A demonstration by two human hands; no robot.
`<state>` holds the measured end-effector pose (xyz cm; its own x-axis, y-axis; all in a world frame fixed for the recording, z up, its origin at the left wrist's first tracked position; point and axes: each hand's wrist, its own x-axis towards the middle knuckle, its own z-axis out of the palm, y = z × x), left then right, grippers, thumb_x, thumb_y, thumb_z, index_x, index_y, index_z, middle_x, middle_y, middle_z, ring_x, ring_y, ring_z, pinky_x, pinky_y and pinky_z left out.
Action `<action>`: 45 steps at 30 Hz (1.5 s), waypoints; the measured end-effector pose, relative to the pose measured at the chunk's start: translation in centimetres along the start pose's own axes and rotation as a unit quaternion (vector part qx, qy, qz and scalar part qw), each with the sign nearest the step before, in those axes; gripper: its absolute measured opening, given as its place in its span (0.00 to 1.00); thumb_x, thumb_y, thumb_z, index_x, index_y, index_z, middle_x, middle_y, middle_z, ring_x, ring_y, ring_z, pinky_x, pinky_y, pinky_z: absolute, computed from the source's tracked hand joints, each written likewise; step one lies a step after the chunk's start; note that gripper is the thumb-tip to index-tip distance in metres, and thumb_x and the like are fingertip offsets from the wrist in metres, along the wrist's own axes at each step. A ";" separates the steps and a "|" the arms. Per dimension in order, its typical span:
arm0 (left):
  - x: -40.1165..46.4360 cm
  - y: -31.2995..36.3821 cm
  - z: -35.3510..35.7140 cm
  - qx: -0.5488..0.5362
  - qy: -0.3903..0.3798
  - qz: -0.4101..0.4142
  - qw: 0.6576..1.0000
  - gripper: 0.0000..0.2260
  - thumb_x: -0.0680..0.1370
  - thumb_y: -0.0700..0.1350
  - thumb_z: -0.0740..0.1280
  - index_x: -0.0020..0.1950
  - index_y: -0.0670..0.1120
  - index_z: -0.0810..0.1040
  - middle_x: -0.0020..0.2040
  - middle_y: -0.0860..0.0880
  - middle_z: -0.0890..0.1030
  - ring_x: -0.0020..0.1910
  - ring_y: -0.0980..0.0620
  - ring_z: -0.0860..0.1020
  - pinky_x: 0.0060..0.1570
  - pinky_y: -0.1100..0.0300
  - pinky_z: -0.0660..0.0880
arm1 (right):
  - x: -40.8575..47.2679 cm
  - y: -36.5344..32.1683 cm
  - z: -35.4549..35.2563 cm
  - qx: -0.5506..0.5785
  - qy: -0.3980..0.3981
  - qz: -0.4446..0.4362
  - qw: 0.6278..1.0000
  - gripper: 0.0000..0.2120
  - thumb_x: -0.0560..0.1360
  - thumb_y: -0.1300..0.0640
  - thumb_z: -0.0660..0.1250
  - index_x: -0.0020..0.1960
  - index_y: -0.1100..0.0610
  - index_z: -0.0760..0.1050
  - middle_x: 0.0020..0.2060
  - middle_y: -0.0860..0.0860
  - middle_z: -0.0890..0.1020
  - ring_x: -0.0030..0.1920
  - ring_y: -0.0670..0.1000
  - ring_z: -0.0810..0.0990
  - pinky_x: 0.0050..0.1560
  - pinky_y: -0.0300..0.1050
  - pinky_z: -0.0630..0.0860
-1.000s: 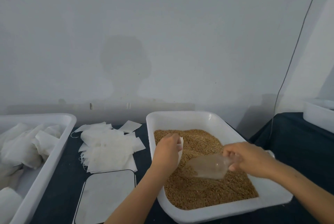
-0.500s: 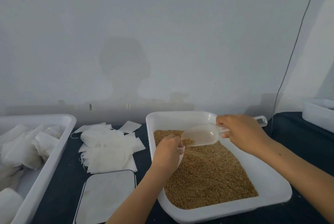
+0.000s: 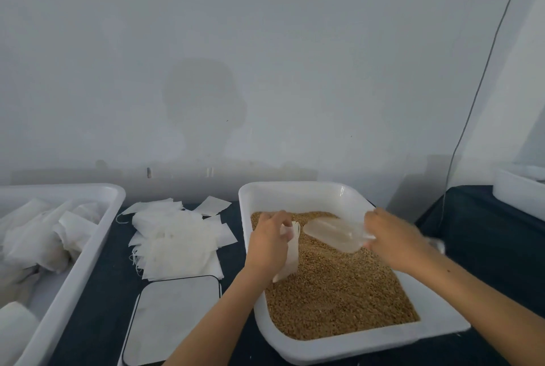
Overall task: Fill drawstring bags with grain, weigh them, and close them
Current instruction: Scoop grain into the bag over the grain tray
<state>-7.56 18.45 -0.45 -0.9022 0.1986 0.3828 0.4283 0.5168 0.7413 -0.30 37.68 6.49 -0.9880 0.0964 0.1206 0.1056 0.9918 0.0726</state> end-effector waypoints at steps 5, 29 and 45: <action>0.0 0.5 -1.0 -0.169 0.040 -0.080 0.982 0.04 0.80 0.42 0.62 0.45 0.47 0.72 0.39 0.48 0.70 0.34 0.54 0.67 0.33 0.64 0.64 | -0.4 -0.9 4.4 0.166 -0.161 0.069 0.970 0.09 0.78 0.59 0.63 0.39 0.56 0.68 0.36 0.47 0.70 0.35 0.42 0.69 0.36 0.32 0.68; -5.4 -0.9 -12.2 -0.353 0.093 -0.042 0.930 0.12 0.74 0.41 0.70 0.54 0.47 0.72 0.44 0.48 0.82 0.42 0.53 0.81 0.38 0.65 0.77 | -1.3 -16.4 -1.8 0.600 0.100 -0.047 0.793 0.11 0.76 0.58 0.66 0.44 0.67 0.78 0.41 0.63 0.82 0.45 0.63 0.80 0.46 0.60 0.78; -9.7 -11.0 -12.8 0.011 0.082 -0.147 0.986 0.14 0.74 0.44 0.70 0.35 0.44 0.67 0.32 0.50 0.71 0.33 0.53 0.68 0.30 0.65 0.62 | -2.6 -24.5 8.9 0.458 0.074 -0.083 0.882 0.12 0.78 0.58 0.64 0.39 0.64 0.71 0.33 0.55 0.76 0.35 0.54 0.75 0.36 0.47 0.67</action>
<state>-2.85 0.23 -5.27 -0.9663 -0.0988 0.2379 0.1462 0.5498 0.8224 -1.29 13.87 -4.43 -0.9487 -0.0010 0.3163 -0.2411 0.6498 -0.7209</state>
